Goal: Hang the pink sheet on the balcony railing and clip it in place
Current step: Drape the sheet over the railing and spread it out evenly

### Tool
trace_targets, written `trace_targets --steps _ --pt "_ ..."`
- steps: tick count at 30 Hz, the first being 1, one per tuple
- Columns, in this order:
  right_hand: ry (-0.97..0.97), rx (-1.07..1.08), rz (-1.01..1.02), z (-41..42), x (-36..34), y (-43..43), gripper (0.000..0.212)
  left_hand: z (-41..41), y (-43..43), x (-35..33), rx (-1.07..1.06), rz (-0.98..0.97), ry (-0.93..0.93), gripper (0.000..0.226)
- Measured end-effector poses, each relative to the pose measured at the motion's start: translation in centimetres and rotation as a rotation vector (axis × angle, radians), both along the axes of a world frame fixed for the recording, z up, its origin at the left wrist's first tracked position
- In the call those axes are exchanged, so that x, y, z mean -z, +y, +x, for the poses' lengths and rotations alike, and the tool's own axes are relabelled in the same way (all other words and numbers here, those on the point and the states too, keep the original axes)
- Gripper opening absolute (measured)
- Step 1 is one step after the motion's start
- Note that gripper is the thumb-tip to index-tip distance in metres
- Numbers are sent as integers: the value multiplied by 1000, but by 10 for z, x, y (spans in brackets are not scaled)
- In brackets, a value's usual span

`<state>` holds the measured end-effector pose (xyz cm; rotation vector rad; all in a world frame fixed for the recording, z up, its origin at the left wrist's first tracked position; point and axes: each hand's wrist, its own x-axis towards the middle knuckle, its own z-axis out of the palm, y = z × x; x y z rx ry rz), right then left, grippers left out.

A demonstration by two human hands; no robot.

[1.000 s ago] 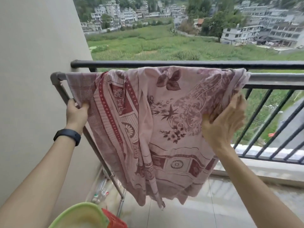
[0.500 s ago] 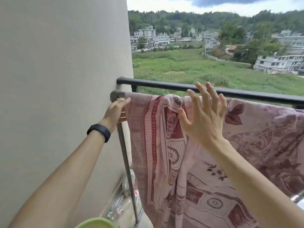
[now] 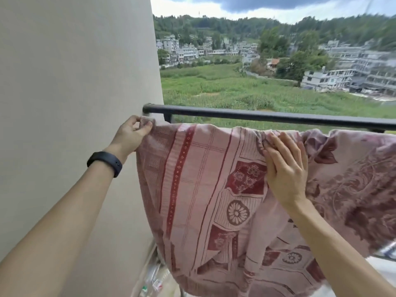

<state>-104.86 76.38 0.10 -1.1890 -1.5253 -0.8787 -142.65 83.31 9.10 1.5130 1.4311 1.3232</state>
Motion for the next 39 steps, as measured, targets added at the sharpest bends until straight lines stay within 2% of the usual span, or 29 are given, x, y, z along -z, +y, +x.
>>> trace_targets --steps 2,4,7,10,13,14,16,18,20,24,26,28,31,36,39 --pt "6 76 1 -8 -3 -3 17 -2 3 2 -30 -10 -39 10" --pt "82 137 -85 -18 -23 -5 18 -5 9 -1 -38 -32 -66 10" --pt "168 171 -333 -36 -64 -2 42 -2 16 -3 8 -55 -4 7" --pt "3 142 -530 -67 -90 12 63 1 20 -5 37 -51 79 17" --pt "-172 105 -709 -93 -92 27 57 -3 21 -17 12 19 208 23" --pt "-206 117 -706 -92 -89 30 52 -6 22 -22 -2 46 207 24" --pt "-222 151 -604 -78 -83 34 45 -14 22 -36 45 26 46 24" --pt "-218 193 -496 -57 -78 32 43 -28 16 -45 188 -145 -126 25" --pt "-194 226 -444 -38 -76 27 43 -44 13 -40 224 -254 -79 26" --pt "-87 285 -472 -25 -69 14 46 -48 11 -19 49 -155 -111 31" --pt "11 284 -531 -34 -70 14 40 -37 5 -10 -1 -152 8 24" --pt "52 251 -566 -51 -78 15 40 -22 1 -1 27 -240 106 28" --pt "-48 154 -606 -90 -88 18 49 -7 1 8 44 -243 118 42" --pt "-202 84 -706 -125 -81 32 47 -7 7 24 -71 -84 133 40" --pt "-263 78 -641 -112 -68 36 44 -6 7 30 -146 73 159 31"
